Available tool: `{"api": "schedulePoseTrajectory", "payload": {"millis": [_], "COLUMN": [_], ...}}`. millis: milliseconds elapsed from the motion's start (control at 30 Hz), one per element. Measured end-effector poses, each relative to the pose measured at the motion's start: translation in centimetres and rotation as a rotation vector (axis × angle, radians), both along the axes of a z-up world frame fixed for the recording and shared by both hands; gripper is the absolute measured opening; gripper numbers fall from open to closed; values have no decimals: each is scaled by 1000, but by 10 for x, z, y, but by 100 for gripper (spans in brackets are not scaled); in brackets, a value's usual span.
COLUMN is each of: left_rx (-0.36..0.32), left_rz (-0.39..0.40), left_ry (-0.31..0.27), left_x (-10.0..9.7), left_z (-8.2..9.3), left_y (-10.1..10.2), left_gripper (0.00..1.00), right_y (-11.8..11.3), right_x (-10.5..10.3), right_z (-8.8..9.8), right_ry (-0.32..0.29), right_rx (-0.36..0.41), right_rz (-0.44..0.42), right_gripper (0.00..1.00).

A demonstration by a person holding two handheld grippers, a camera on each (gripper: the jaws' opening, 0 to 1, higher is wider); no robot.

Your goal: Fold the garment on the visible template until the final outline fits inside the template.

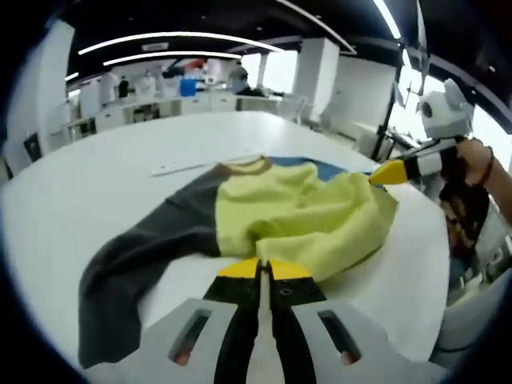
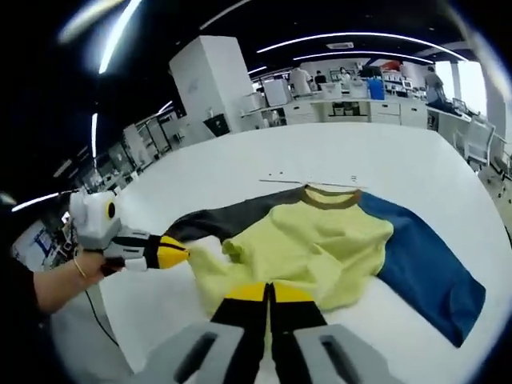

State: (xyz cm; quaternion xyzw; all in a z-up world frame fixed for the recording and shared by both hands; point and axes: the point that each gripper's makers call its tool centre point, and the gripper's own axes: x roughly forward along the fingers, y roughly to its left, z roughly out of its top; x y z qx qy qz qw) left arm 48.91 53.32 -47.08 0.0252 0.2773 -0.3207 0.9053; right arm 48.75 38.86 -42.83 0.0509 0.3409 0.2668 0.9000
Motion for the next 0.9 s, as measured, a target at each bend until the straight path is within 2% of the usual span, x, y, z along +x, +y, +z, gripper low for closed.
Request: {"api": "schedulePoseTrajectory", "payload": {"millis": [67, 167, 333, 467, 600, 700, 833, 900], "left_rx": [5, 19, 22, 19, 18, 20, 33, 36], "left_rz": [3, 9, 25, 35, 46, 51, 48, 46], "left_ry": [-5, -13, -17, -13, -10, -9, -7, -5], "left_x": [1, 3, 4, 6, 8, 11, 12, 12], "left_z": [0, 0, 0, -1, -4, -6, -10, -12], "left_y": [2, 6, 14, 20, 23, 26, 29, 30], "left_gripper": [0, 0, 0, 0, 0, 0, 0, 0], "right_y": [10, 28, 49, 65, 75, 82, 85, 83], "right_x": [13, 19, 45, 66, 74, 87, 85, 83], "right_z": [5, 13, 12, 1, -9, -25, -38, -48], "right_ry": [-12, -22, -23, 7, 17, 44, 74, 94], "right_rx": [16, 36, 44, 42, 29, 12, -7, -45], "right_rz": [21, 52, 69, 71, 75, 79, 80, 81], "right_gripper": [0, 0, 0, 0, 0, 0, 0, 0]}}
